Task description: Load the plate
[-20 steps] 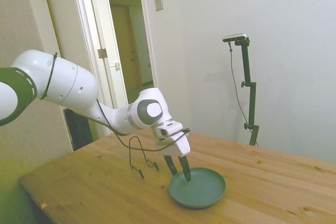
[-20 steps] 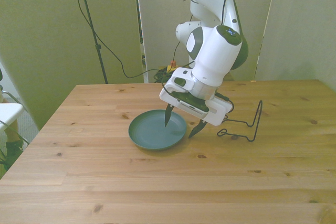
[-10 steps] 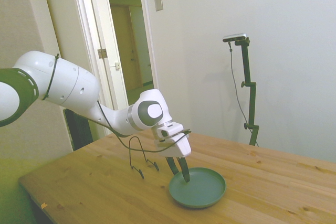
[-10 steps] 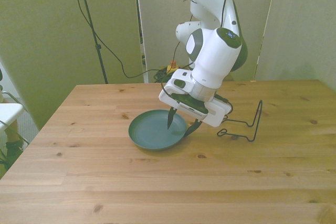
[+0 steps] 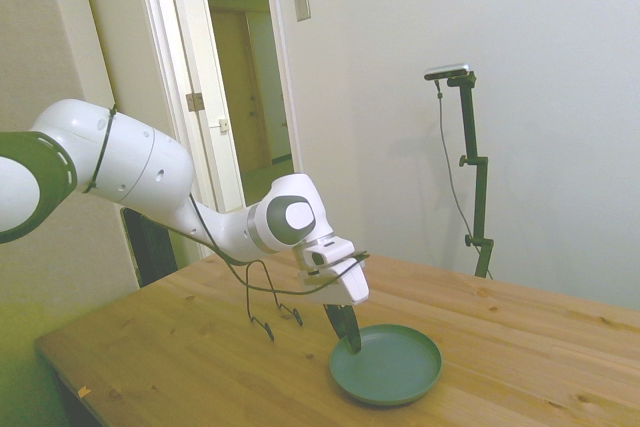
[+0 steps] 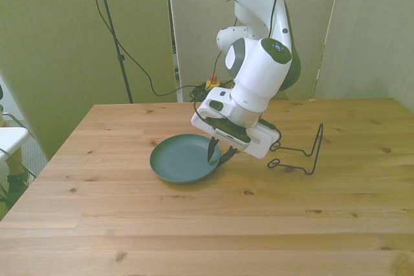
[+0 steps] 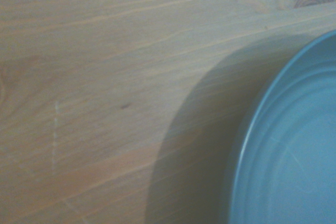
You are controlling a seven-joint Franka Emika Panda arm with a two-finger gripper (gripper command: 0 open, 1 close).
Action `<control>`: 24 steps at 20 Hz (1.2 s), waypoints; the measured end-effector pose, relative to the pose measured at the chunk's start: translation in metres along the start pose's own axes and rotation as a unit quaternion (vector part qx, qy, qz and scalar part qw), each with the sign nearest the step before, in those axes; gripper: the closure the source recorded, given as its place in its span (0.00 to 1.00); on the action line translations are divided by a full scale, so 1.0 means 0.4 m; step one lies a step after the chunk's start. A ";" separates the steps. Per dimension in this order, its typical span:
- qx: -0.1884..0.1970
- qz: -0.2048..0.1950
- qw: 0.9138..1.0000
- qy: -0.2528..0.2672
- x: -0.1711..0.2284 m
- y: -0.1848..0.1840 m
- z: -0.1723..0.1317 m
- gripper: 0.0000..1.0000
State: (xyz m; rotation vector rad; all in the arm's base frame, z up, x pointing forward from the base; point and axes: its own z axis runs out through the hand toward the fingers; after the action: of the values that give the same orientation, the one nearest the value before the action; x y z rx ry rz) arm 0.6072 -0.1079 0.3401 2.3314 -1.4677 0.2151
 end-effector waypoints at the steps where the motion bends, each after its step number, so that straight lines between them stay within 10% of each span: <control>1: 0.000 0.000 1.000 0.000 0.003 0.001 0.003 1.00; 13: 0.028 -0.008 1.000 -0.003 0.004 0.011 -0.038 1.00; 24: 0.194 -0.044 0.979 -0.043 -0.115 0.169 -0.416 1.00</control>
State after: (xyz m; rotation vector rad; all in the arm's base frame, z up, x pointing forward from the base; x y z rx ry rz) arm 0.5379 -0.0305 0.4938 2.7374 -1.4653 0.4142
